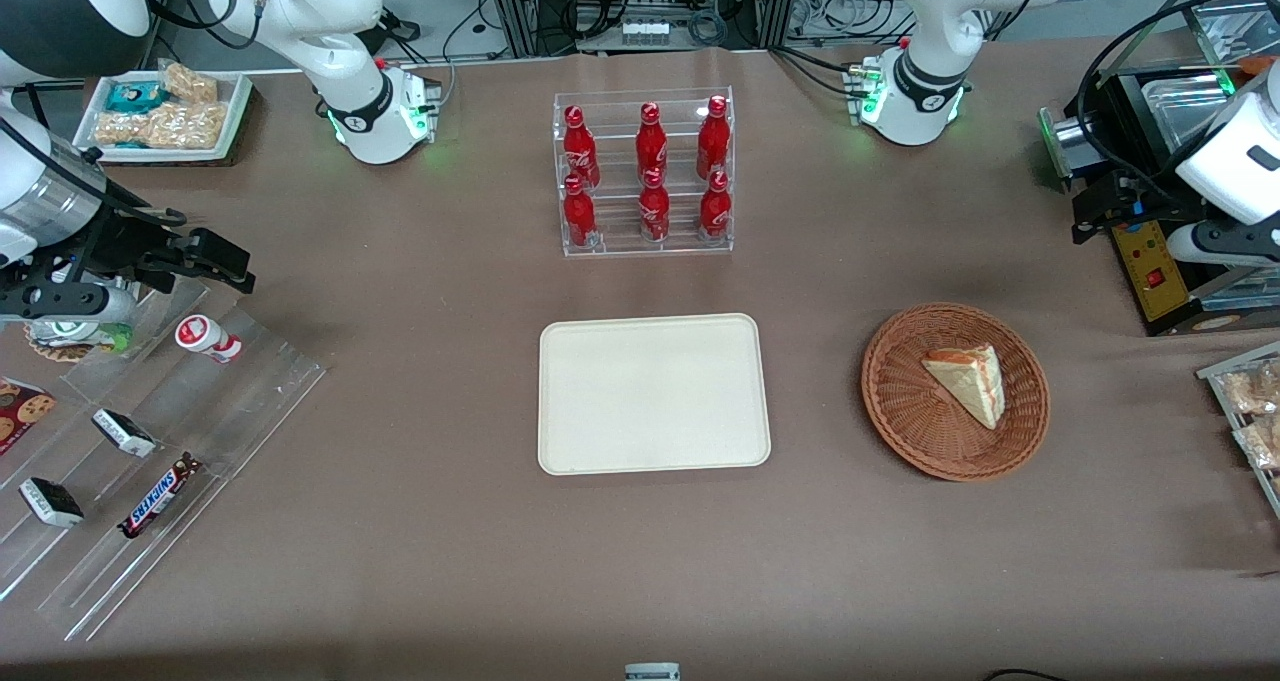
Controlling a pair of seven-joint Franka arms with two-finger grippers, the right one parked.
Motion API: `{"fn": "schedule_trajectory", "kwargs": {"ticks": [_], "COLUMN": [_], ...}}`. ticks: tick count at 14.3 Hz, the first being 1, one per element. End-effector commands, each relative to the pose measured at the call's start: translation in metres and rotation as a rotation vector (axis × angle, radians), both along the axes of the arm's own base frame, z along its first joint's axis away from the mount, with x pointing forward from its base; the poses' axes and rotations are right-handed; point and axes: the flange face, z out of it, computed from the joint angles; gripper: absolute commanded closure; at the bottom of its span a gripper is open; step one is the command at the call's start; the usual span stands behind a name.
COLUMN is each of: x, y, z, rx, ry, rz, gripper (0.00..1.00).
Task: Place sandwich from basket to tray
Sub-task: 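Move the left gripper over the wicker basket and lower toward the sandwich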
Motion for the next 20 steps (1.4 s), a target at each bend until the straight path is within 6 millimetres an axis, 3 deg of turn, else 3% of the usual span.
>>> {"fn": "schedule_trajectory", "kwargs": {"ticks": [1,7,9,14,20], "x": [-0.001,-0.004,0.001,0.014,0.007], "y": [-0.004,-0.002,0.0,0.002,0.003], "z": [0.001,-0.002,-0.016,-0.097,-0.191], "rx": [0.018,0.021,0.028,0.035,0.039], "ry": [0.015,0.049,0.077,0.125,0.049], "rz": [-0.005,-0.002,0.0,0.003,0.057], "gripper": [0.0,0.0,0.0,0.0,0.0]}}
